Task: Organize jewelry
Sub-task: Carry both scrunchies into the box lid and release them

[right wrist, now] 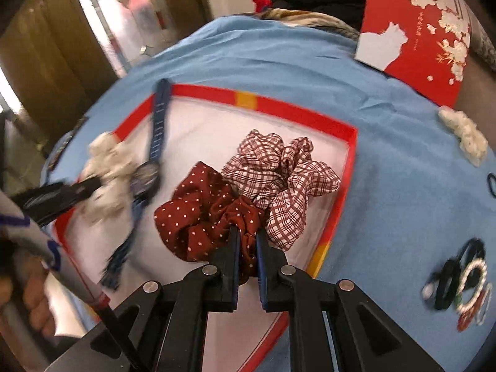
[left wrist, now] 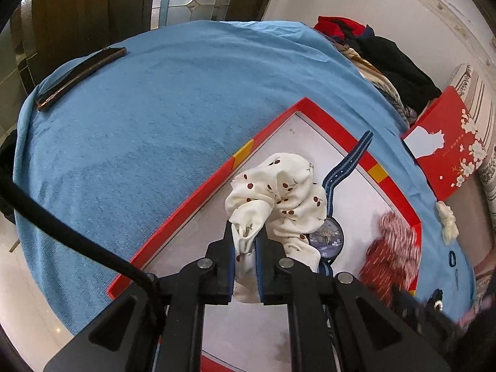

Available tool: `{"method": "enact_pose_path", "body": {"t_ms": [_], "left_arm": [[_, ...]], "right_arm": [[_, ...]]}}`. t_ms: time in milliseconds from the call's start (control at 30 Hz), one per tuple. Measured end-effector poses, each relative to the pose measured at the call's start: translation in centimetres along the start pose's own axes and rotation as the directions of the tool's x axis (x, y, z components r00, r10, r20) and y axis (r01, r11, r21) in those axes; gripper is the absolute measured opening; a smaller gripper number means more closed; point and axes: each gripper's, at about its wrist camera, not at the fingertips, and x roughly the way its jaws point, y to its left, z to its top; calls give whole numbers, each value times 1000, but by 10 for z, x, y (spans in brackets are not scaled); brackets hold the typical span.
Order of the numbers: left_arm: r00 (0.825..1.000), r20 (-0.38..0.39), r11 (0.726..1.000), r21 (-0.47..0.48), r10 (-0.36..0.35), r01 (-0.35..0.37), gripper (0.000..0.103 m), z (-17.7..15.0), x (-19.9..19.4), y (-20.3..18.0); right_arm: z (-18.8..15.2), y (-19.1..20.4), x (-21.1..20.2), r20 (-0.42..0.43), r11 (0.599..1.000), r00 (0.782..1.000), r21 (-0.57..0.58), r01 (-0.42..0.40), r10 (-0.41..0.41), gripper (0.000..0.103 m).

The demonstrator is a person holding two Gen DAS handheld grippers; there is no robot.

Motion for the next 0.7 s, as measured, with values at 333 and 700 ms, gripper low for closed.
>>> {"method": "enact_pose_path", "body": {"t_ms": [333, 700], "left_arm": [[1000, 22, 1000, -2, 18, -18, 16, 1, -4, -1], [995, 85, 999, 9, 50, -51, 36, -2, -18, -5]], "right_arm": [[13, -7, -23, 3, 999, 1000, 27, -25, 25, 10], [-59, 31, -50, -59, 995, 995, -57, -81, 78, 15]]}}
